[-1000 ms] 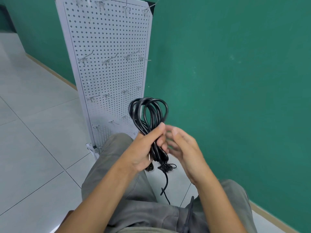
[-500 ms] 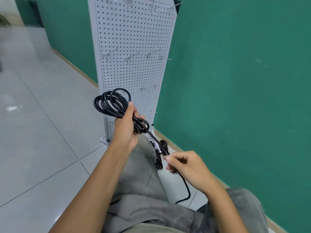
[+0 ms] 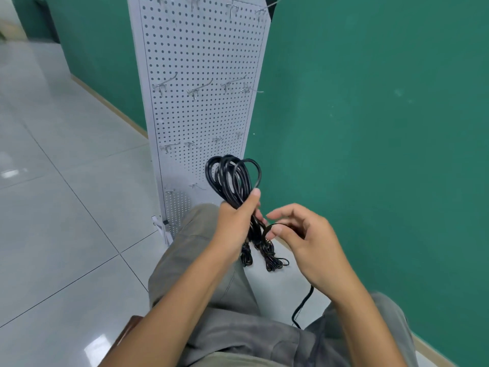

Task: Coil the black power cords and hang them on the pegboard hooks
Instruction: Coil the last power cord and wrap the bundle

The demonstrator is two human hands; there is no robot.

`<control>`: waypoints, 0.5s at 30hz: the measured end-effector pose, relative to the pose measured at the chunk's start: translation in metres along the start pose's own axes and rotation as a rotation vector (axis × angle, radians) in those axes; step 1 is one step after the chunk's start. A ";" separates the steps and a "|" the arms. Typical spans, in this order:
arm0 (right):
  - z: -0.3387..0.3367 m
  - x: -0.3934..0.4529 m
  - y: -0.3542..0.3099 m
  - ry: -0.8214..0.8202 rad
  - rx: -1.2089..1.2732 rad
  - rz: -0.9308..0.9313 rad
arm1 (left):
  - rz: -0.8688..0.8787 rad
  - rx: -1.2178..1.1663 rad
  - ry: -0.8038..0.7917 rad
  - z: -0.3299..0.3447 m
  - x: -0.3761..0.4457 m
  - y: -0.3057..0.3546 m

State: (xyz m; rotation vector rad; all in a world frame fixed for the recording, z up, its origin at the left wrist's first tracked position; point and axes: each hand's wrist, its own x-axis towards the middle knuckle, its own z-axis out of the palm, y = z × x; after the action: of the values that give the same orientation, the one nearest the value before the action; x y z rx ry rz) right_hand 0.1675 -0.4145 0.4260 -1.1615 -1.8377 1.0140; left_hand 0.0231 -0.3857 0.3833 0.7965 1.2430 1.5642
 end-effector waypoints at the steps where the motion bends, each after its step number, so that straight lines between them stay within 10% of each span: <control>1: 0.000 0.000 0.000 0.019 0.023 0.015 | -0.008 0.010 -0.055 0.004 -0.003 -0.004; 15: -0.009 0.002 0.007 0.345 0.191 0.151 | -0.278 -0.260 -0.454 0.022 -0.030 0.004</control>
State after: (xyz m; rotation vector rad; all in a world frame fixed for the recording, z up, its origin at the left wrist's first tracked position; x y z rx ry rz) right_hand 0.1768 -0.4089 0.4242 -1.2818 -1.3719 0.9780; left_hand 0.0516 -0.4065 0.3955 0.7229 0.7637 1.2016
